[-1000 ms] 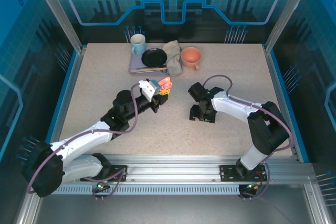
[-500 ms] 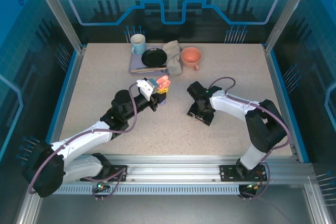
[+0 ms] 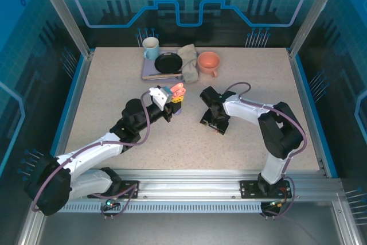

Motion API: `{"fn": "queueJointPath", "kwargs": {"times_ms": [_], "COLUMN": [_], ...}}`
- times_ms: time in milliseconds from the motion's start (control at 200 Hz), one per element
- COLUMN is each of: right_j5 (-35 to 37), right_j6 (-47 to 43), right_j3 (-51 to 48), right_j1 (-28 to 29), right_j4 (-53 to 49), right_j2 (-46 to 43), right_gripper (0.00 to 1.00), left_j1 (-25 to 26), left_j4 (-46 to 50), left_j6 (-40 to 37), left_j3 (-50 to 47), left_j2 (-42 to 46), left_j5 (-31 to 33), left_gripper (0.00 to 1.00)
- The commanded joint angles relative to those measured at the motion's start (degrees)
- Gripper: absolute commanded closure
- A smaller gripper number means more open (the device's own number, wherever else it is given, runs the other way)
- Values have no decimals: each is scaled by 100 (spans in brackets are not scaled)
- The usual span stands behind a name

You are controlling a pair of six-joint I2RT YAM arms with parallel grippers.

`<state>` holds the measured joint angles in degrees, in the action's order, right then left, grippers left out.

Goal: Insert the wireless bluetooth earbuds into the charging case

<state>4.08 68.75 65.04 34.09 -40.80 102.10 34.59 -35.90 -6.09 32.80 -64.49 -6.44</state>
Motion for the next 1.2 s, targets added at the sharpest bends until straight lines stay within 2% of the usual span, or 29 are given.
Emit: {"fn": "queueJointPath", "kwargs": {"times_ms": [0,200,325,570,840,1196], "right_j5": [74,254,626,1169,864,739], "right_j6": [-159,-415,-662,-1974,-1679,-1752], "right_j3": [243,326,382,725,711,828], "right_j1": [-73,-100,-44,70,73,63], "right_j4": [-132,-352,-680,-1091,-856,-860], "right_j2": [135,-83,-236,203,276,643], "right_gripper": [34,35,34,34,34,38], "left_j1": [-67,-83,-91,-94,-110,-152], "left_j4": [-254,-303,-351,-345,-333,-353], "left_j6": [51,89,92,81,81,91], "left_j3": [-63,-72,-72,-72,-63,-54], "left_j2": [7,4,-19,0,-2,-37], "left_j5": [-24,-29,-24,-22,-29,-33], "left_gripper": [100,100,100,100,100,100]}}
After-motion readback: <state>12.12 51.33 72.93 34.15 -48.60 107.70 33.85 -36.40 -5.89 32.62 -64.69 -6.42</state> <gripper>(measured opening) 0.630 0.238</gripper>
